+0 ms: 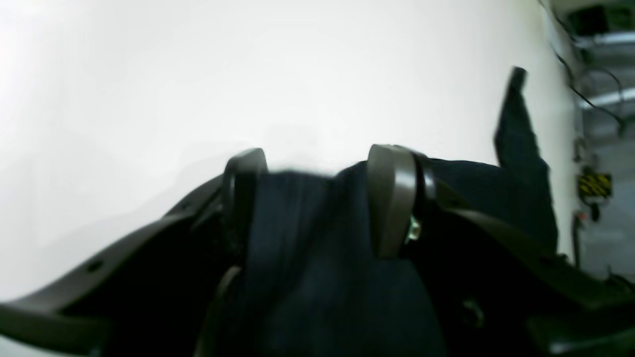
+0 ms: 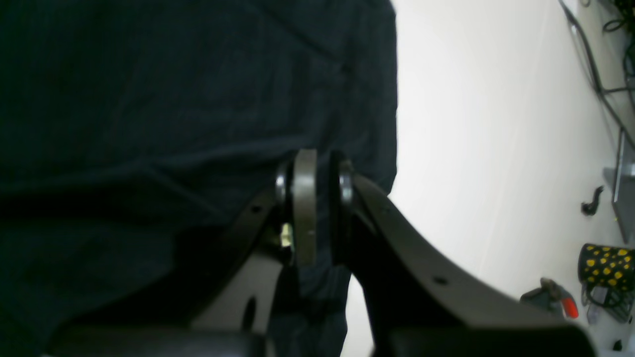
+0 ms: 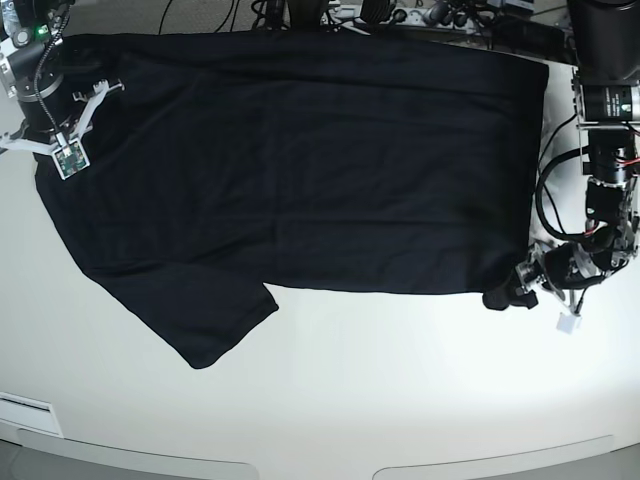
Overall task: Fold the T-shirt properly
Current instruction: 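Move both grippers to the shirt's hem corners and grasp them, then lift the hem with both grippers and fold it over toward the collar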
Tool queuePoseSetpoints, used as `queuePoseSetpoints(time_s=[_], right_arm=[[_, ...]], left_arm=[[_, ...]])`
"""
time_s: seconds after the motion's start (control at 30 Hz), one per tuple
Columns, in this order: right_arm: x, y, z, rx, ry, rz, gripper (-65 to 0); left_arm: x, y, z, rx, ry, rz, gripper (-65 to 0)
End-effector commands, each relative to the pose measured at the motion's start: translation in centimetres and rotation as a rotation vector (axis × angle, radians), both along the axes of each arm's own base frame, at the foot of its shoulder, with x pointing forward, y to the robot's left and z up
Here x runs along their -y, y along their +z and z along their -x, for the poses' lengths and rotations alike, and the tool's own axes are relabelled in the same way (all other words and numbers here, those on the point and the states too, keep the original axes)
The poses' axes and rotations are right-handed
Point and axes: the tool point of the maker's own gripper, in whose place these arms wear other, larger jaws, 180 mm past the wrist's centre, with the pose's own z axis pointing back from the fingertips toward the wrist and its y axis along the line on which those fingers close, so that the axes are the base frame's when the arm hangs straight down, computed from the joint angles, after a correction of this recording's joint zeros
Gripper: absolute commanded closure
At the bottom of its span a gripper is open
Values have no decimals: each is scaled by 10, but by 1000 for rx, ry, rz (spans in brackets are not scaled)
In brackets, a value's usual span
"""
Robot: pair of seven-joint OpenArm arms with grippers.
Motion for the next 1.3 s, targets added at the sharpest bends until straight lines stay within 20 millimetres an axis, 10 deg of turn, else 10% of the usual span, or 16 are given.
queuePoseSetpoints(time_s=[0.0,0.2,0.5,0.77,1.27], right_arm=[[-1,12,-9,50,16,9,-91],[-4,34,-43,194,38,-39,-253],[61,22,-148,268,-159,-357,-319],[94,-46,-213,7,-391,-863,-319],[5,-87,-229,-193,-311,-1254,-312]], left_arm=[[-8,-18,21,-117,-53,-77,-335],[-19,-24,25,-190,15,-89,0],[-27,-30,27,-198,7,-152,0],[-27,-31,28,-203,5,-159,0],[-27,-31,30,-204,-5,-165,0]])
